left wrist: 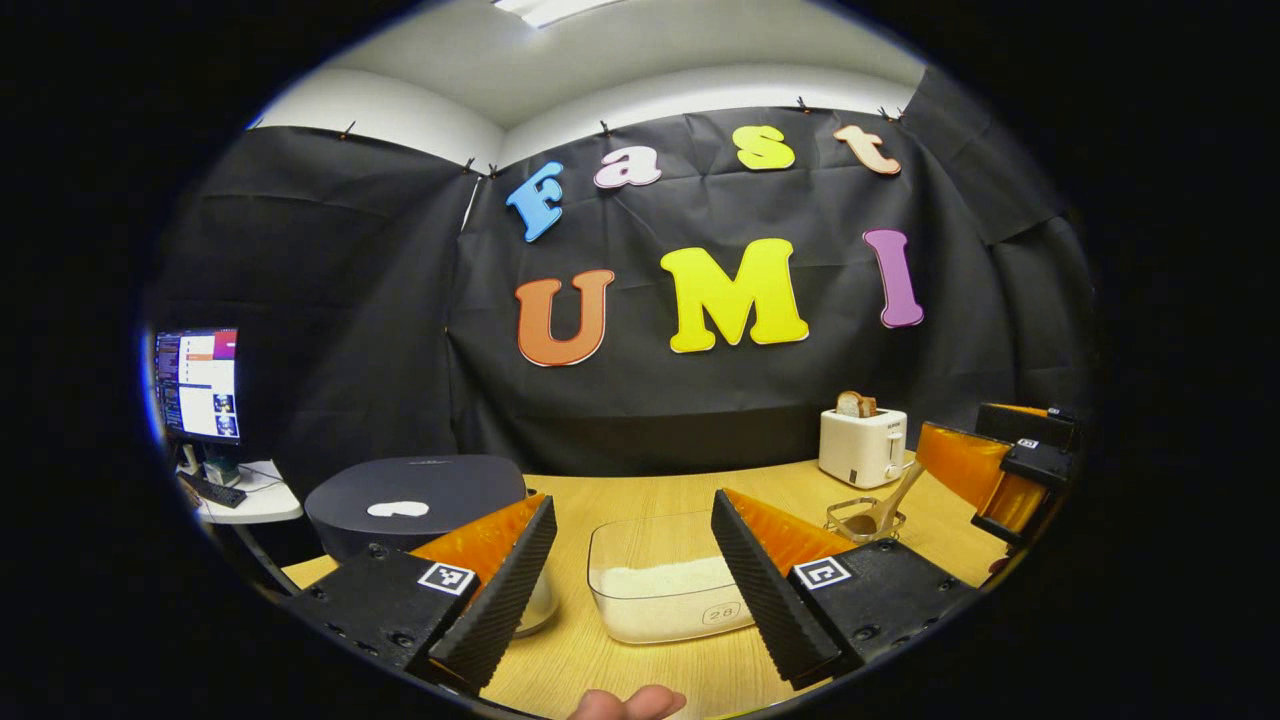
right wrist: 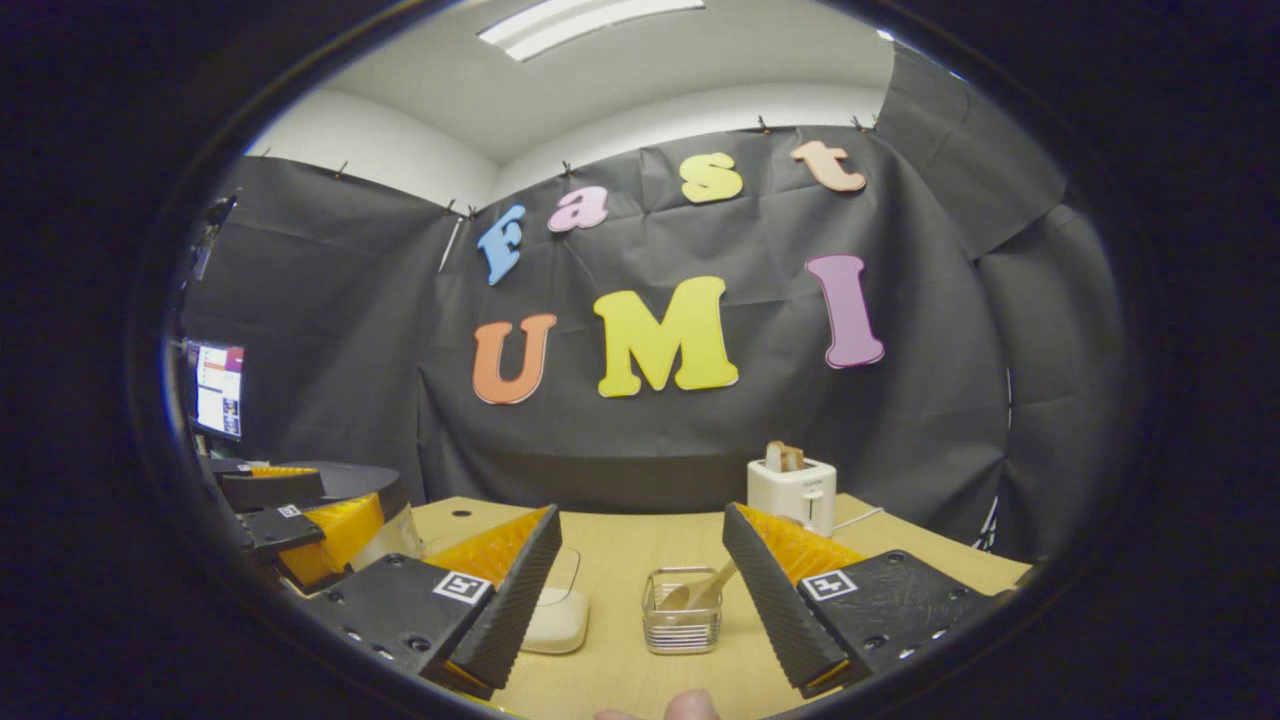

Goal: Close the left gripper, press the button to open the rice cooker; take a wooden spoon from the chopstick holder with the right hand, scoop a spoonful of rice and pour it into the rice cooker, then put the wooden spoon back into the chopstick holder.

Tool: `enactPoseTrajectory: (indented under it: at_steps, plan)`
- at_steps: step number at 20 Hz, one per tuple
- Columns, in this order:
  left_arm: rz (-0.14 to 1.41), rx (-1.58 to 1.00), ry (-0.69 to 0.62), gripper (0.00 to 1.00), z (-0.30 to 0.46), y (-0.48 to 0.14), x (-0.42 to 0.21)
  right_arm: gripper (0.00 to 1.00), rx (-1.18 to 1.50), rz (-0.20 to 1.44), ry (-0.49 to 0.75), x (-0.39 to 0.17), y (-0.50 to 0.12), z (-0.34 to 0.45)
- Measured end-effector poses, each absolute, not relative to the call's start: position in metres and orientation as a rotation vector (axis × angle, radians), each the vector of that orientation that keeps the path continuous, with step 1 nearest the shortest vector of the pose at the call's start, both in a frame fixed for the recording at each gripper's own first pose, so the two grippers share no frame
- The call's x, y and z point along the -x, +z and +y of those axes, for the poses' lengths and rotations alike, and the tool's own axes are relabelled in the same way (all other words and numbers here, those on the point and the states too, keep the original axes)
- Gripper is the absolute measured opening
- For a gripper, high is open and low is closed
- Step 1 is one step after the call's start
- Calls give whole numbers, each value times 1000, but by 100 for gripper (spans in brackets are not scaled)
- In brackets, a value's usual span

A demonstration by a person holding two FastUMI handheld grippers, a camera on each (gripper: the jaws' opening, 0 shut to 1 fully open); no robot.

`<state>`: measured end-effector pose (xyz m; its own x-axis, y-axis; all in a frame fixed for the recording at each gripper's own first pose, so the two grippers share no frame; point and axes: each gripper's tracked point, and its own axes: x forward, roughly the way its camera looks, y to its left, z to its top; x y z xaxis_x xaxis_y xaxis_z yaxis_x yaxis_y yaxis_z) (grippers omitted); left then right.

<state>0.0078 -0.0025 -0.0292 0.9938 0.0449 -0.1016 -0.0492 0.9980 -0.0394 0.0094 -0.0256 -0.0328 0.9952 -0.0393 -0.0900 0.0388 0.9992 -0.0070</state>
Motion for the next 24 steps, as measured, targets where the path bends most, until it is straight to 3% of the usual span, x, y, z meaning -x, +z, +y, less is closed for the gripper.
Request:
enactPoseTrajectory:
  at_steps: [10,11,12,13,21,23,24]
  plan:
    - [184,57,221,99,26,-39,9,96,-87,174,37,-16,-57,-46]
    - [192,56,240,99,35,-37,11,92,-100,176,54,-17,-59,-44]
    - [201,54,252,99,43,-34,11,96,-105,179,70,-18,-60,-42]
    - [217,54,263,98,52,-30,12,92,-102,181,85,-18,-61,-40]
    - [381,80,340,85,136,-8,9,96,-33,144,132,-27,-57,-49]
    - [450,67,361,78,153,-12,6,96,-42,136,142,-29,-56,-50]
    - [480,82,366,64,160,-13,2,92,-43,135,150,-30,-56,-50]
